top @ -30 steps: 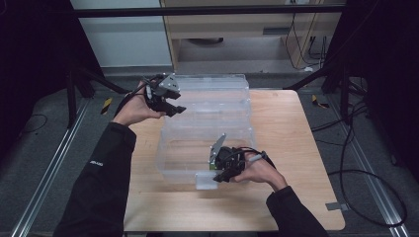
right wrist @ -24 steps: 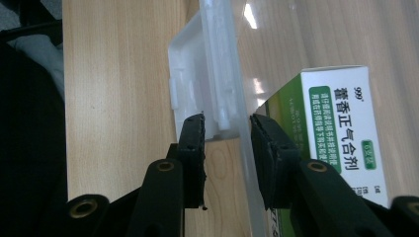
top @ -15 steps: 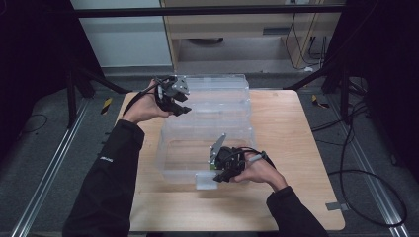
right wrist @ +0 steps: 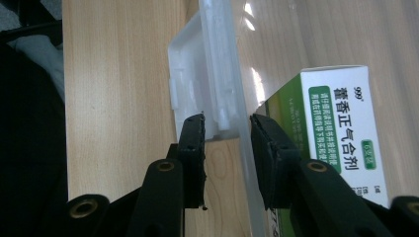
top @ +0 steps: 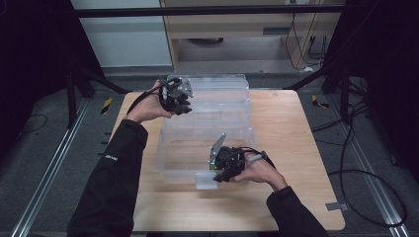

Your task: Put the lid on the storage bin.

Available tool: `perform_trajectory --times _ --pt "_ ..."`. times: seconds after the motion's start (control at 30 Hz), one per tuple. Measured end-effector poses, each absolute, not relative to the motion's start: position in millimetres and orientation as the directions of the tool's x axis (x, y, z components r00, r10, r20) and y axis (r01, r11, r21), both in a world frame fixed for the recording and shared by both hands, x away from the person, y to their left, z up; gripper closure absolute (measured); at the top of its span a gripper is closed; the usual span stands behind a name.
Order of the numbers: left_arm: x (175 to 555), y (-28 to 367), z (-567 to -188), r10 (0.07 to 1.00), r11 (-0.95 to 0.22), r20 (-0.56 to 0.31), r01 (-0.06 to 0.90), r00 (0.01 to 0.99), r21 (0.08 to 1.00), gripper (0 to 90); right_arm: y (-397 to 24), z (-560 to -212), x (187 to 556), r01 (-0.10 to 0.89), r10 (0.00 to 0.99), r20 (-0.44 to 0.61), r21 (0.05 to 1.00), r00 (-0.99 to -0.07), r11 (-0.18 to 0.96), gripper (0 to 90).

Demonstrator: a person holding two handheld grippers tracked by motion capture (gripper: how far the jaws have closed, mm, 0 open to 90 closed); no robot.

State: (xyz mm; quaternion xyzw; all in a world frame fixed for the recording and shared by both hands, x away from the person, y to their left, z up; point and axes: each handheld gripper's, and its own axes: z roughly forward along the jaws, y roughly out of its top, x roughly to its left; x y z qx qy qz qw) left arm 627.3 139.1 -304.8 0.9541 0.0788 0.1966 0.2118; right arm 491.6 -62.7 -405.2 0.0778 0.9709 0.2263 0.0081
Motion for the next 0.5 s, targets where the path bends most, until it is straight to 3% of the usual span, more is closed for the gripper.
perform_trajectory --times 0.5 --pt "627.6 132.2 -305.6 0.2 -0.917 0.356 0.047 0.913 0.396 78.7 -62.5 -405.2 491.6 0.15 0.159 0.018 0.441 -0.987 0.885 67.6"
